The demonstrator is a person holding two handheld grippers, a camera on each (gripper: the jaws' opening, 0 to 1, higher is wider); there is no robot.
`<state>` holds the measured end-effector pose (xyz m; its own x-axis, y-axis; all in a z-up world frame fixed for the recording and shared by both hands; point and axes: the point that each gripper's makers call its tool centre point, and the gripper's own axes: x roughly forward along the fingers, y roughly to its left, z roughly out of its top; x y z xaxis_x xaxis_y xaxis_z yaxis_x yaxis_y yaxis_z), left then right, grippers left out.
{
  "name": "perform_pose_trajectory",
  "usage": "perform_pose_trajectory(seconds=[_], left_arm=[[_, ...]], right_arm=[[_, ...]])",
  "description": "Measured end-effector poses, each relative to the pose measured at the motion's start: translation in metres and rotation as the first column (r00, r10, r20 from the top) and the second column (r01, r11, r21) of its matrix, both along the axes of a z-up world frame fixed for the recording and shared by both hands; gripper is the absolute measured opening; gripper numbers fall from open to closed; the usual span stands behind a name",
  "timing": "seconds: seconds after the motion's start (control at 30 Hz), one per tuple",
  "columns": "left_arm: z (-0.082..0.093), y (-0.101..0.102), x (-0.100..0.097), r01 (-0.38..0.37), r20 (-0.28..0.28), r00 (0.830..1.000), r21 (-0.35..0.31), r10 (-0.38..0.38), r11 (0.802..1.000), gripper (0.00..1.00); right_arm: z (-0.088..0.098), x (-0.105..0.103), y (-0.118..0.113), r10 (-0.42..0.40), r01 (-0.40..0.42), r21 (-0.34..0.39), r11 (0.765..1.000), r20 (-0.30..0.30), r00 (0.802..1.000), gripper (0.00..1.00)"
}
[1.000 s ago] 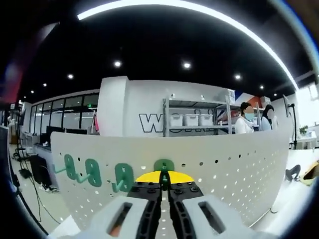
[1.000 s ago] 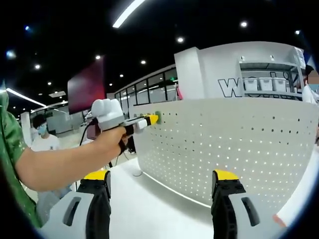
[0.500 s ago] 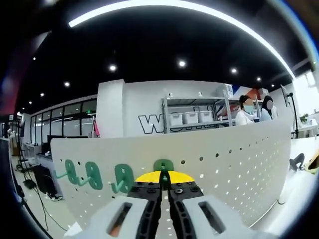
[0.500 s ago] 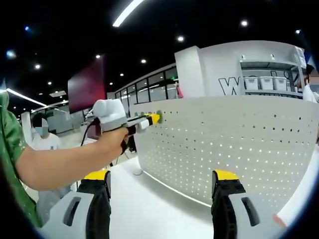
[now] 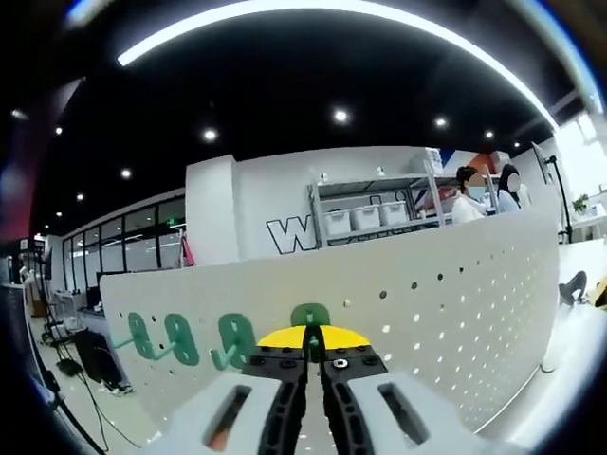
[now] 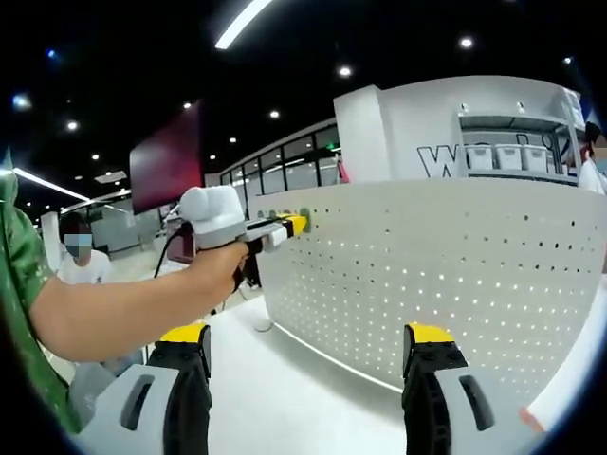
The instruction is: Insert the hook assembly into the mounting plate slot until the hook locks in place.
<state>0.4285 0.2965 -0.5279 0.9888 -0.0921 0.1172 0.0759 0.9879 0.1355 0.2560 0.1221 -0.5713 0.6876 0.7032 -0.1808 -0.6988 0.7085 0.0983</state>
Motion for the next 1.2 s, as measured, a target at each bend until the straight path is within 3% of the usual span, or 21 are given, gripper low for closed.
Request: perform_pose_trajectory(seconds=[0.47,0.8,1.2], left_arm=[[0.001,0.0,-0.003,0.011,-0.012,1.0,-0.023,-0.011,1.0,0.05],[0.004,0.0,-0.007,0.023,-0.016,1.0,-0.052,-0.024,0.998,0.15],[0.01,-0.002,-0.021,0.055,-0.018,0.998,-0.037,-0.056,0.998,0.21]], right_arm=[[0.005,-0.003,-0.001,-0.006,0.006,-0.004,1.0,0.009,1.0,0.85],[0.009,-0.006,0.001,-0.011,0.011,-0.009,1.0,0.015,1.0,0.85],[0.016,-0.016,0.008,-0.013,0.014,-0.02,1.0,0.027,1.0,0.85]])
